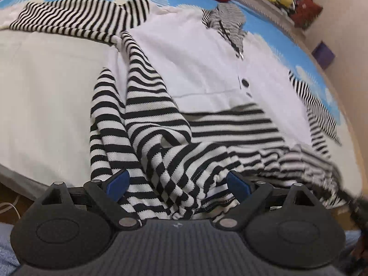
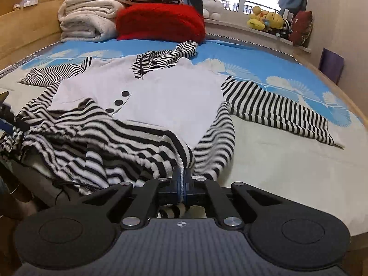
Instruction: Fold small clothes
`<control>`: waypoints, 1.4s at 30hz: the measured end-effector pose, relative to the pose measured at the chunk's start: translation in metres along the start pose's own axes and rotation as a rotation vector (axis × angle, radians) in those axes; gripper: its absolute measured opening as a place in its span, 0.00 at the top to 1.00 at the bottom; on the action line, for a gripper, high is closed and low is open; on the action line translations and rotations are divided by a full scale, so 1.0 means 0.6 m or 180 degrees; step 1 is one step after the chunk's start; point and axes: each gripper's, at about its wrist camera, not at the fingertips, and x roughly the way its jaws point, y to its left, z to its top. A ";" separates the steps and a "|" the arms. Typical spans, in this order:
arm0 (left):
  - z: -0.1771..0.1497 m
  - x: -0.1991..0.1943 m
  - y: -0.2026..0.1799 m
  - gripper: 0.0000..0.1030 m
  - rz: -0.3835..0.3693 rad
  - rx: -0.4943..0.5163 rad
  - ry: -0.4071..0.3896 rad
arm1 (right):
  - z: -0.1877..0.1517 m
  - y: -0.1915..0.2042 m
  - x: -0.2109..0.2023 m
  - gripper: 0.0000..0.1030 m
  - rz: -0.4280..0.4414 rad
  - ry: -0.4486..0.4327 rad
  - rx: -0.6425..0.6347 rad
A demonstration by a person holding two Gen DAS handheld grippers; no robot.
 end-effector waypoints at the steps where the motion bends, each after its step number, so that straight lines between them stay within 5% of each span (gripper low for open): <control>1: -0.003 -0.008 0.006 0.09 -0.0028 -0.0074 -0.0047 | -0.006 -0.002 -0.003 0.99 -0.0003 0.0008 -0.0004; 6: -0.004 -0.040 0.011 0.09 0.0054 -0.0242 -0.0354 | -0.018 -0.021 -0.022 0.99 0.0045 -0.0034 0.0046; 23: 0.003 -0.077 -0.024 0.09 0.0080 -0.0227 -0.0354 | -0.055 -0.052 -0.108 0.98 0.0159 -0.0332 0.0687; 26: 0.004 -0.051 -0.010 0.09 0.0158 -0.0305 -0.0234 | -0.050 -0.048 -0.105 0.83 0.0229 -0.0391 0.0673; 28: 0.003 -0.037 0.000 0.09 0.0168 -0.0338 -0.0164 | -0.042 -0.034 -0.096 0.55 0.0258 -0.0442 0.0578; 29: 0.002 -0.032 0.005 0.09 0.0183 -0.0335 -0.0150 | -0.038 -0.022 -0.090 0.53 0.0242 -0.0459 0.0500; 36: 0.004 0.014 0.053 0.08 0.0390 -0.0450 0.0013 | -0.006 0.061 0.016 0.56 -0.0003 -0.0161 -0.0386; 37: 0.003 0.022 0.057 0.03 0.0391 -0.0454 0.0050 | -0.007 0.066 0.034 0.84 -0.0086 -0.0050 -0.0480; 40: 0.001 0.029 0.045 0.01 0.0452 -0.0257 0.0150 | -0.008 0.066 0.050 0.88 -0.0234 0.0140 -0.0539; 41: -0.001 0.030 0.037 0.05 0.0517 -0.0153 0.0259 | -0.004 0.059 0.035 0.88 -0.0177 0.0083 -0.0457; 42: -0.003 0.026 0.032 0.22 0.0492 -0.0116 0.0272 | -0.002 0.052 0.014 0.88 -0.0094 0.0001 -0.0385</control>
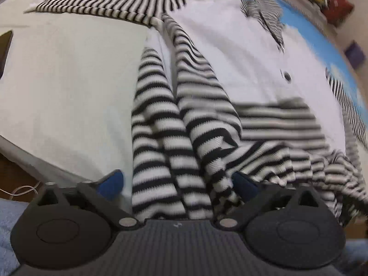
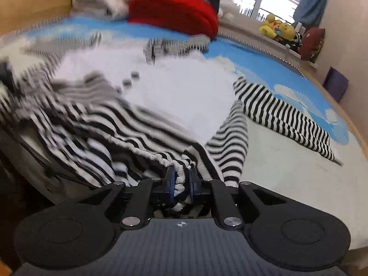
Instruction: Fold small clothes
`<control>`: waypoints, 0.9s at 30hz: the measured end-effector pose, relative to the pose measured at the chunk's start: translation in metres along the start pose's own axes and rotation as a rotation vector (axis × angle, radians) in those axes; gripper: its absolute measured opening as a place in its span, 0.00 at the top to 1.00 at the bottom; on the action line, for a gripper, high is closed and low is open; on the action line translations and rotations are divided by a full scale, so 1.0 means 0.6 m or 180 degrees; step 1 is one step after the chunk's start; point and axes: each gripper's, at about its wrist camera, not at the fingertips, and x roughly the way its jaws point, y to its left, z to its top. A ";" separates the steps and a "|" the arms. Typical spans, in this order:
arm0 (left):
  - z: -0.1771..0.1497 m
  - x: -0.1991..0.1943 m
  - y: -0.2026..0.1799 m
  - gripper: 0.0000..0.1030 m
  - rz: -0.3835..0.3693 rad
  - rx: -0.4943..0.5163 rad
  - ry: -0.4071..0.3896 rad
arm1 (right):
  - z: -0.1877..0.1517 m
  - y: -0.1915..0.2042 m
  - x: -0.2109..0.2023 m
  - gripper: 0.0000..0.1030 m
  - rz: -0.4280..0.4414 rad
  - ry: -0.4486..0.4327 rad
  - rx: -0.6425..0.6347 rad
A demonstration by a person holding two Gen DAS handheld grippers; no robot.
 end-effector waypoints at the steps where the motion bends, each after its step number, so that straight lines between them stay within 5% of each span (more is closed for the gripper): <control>1: -0.003 -0.009 0.000 0.43 -0.0072 0.0038 -0.0008 | -0.001 -0.005 -0.021 0.88 0.0103 -0.0067 0.0024; 3: -0.005 -0.029 0.008 0.72 -0.0233 0.0094 0.0001 | -0.009 -0.008 -0.054 0.88 0.0326 -0.0072 -0.0002; 7: -0.008 -0.037 0.032 0.71 -0.0065 0.0172 0.0071 | -0.025 0.007 -0.060 0.84 0.0674 0.0378 -0.0251; 10: -0.006 -0.019 0.045 0.50 0.0069 0.0163 0.0177 | -0.027 0.018 -0.023 0.69 0.0461 0.0778 -0.0329; 12: -0.005 -0.023 0.044 0.35 0.0107 0.0139 0.0132 | -0.014 0.007 -0.025 0.67 0.0415 0.0745 -0.0180; 15: 0.001 -0.036 0.048 0.16 -0.0059 0.0042 -0.0039 | 0.016 -0.042 -0.043 0.39 0.0632 0.0517 0.0518; 18: 0.016 -0.037 0.044 0.11 -0.0223 -0.0046 -0.0115 | 0.039 -0.103 -0.007 0.31 0.0548 0.0441 0.1358; 21: 0.023 -0.004 0.031 0.02 -0.0089 -0.0020 0.0126 | 0.034 -0.135 0.074 0.30 0.0298 0.0672 0.1907; 23: 0.015 0.020 0.029 0.06 0.0041 0.0048 0.0296 | 0.017 -0.138 0.126 0.32 0.0401 0.0997 0.2198; 24: 0.007 0.016 0.029 0.13 0.0039 0.0075 0.0216 | 0.012 -0.134 0.130 0.44 0.0438 0.0976 0.2167; 25: 0.001 0.008 0.027 0.26 0.0043 0.0119 0.0140 | 0.014 -0.124 0.125 0.93 0.0437 0.0875 0.1930; 27: -0.007 -0.008 0.028 0.43 0.0052 0.0178 0.0097 | 0.017 -0.109 0.112 0.95 0.0464 0.0887 0.1563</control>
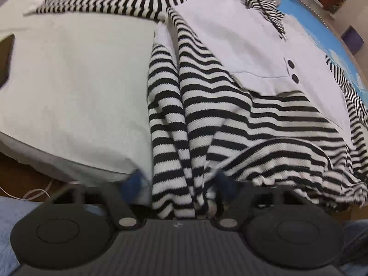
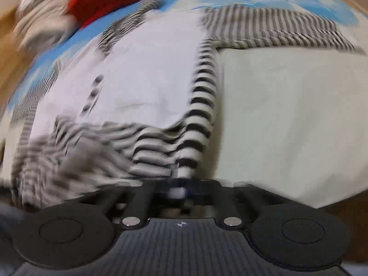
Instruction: Fold small clothes
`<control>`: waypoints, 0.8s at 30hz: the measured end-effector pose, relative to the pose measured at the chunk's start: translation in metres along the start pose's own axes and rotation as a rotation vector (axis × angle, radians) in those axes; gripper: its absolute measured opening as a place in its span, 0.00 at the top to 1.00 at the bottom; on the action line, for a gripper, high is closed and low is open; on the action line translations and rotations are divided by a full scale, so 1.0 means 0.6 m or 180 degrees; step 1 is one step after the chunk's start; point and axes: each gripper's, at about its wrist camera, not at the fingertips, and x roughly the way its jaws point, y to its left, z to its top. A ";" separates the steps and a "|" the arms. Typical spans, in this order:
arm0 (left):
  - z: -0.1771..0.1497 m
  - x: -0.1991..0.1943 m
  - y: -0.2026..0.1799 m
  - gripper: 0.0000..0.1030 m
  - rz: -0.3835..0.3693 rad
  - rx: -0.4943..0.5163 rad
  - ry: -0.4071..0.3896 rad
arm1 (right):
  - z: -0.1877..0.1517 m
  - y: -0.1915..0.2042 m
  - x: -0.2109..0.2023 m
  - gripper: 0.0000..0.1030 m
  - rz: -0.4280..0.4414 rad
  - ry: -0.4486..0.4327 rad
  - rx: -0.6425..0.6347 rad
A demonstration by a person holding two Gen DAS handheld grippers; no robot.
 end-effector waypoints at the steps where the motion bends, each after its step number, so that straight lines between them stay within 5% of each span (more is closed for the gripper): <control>1: -0.003 -0.007 0.002 0.47 -0.0012 -0.0023 -0.0001 | -0.002 -0.002 -0.007 0.96 -0.0054 -0.0010 -0.0015; 5: -0.013 -0.010 0.009 0.39 0.0086 0.0005 -0.0001 | -0.001 -0.023 -0.013 0.93 -0.0153 -0.0002 0.0038; 7: -0.005 -0.011 0.011 0.33 0.0149 -0.0007 -0.0003 | -0.004 -0.013 -0.004 0.69 -0.0352 0.0048 -0.0116; 10: 0.002 -0.039 0.000 0.19 0.0157 0.0051 -0.0179 | 0.002 0.012 -0.038 0.63 -0.0649 -0.0297 -0.0245; 12: 0.007 -0.058 -0.019 0.14 0.0153 0.0149 -0.0388 | 0.003 0.031 -0.068 0.63 -0.0522 -0.0572 -0.0381; 16: 0.017 -0.052 -0.075 0.11 -0.0016 0.0336 -0.0488 | 0.000 0.094 -0.068 0.64 -0.0144 -0.0644 -0.0806; 19: -0.003 -0.026 -0.117 0.10 0.0034 0.0592 -0.0392 | -0.017 0.138 -0.021 0.64 -0.0246 -0.0496 -0.1165; 22: -0.046 0.022 -0.130 0.06 0.0464 0.0975 -0.0194 | -0.060 0.154 0.024 0.63 -0.0309 0.0105 -0.1571; 24: -0.067 0.024 -0.117 0.00 0.0512 0.0989 -0.0220 | -0.097 0.161 0.019 0.63 -0.0338 0.0102 -0.1952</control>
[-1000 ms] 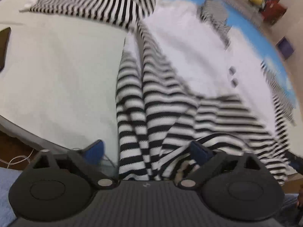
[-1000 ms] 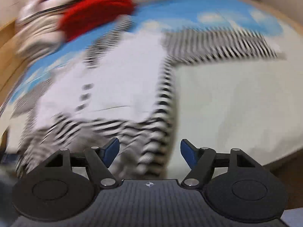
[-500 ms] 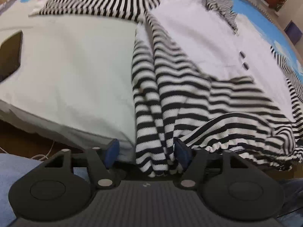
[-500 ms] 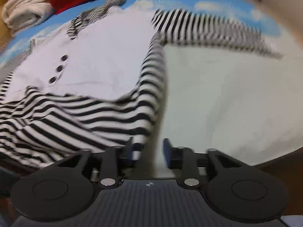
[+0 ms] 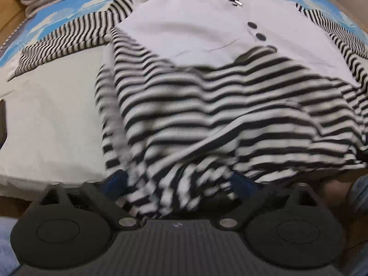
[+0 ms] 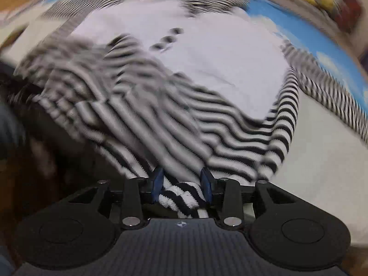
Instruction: Fold small clothes
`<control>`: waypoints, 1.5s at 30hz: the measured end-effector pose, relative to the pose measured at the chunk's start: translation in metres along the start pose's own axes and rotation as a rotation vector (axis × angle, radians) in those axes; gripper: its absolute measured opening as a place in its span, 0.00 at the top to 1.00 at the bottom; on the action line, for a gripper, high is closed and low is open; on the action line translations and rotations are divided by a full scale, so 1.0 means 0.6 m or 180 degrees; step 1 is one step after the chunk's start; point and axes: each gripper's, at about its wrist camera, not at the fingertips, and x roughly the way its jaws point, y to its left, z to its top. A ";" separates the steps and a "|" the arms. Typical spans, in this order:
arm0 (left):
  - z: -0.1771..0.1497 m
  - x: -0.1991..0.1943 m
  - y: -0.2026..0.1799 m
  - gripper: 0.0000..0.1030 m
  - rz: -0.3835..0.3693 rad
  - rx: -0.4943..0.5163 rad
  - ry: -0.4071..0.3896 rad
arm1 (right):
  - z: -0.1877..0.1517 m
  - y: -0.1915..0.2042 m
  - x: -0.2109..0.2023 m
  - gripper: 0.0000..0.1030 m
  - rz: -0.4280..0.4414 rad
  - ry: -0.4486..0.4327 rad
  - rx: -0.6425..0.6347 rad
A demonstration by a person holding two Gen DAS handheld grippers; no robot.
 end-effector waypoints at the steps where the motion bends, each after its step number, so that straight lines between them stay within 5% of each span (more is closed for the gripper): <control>1: -0.005 -0.001 0.007 0.00 -0.0022 -0.0028 0.0016 | -0.008 0.010 -0.005 0.63 -0.0033 0.0023 -0.0175; 5: 0.013 -0.050 0.048 0.00 -0.0180 -0.0275 -0.0206 | 0.004 -0.009 -0.046 0.62 0.0058 -0.0099 -0.0056; 10: 0.096 -0.103 0.118 0.00 0.0030 -0.0673 -0.0763 | 0.100 -0.067 -0.112 0.40 0.0108 -0.0853 0.0402; 17: 0.228 -0.009 0.293 0.00 0.0381 -0.1850 -0.0889 | 0.238 -0.160 -0.060 0.19 -0.0169 -0.1492 0.1356; 25: 0.281 0.106 0.473 0.00 0.0772 -0.2909 -0.0760 | 0.250 -0.233 0.075 0.17 -0.0426 -0.1048 0.1975; 29: 0.281 0.135 0.506 0.00 0.1158 -0.2930 -0.0638 | 0.251 -0.252 0.107 0.17 -0.0422 -0.0935 0.2146; 45: 0.282 0.203 0.548 0.00 0.1155 -0.3072 -0.0415 | 0.286 -0.225 0.113 0.17 -0.0521 -0.0939 0.1898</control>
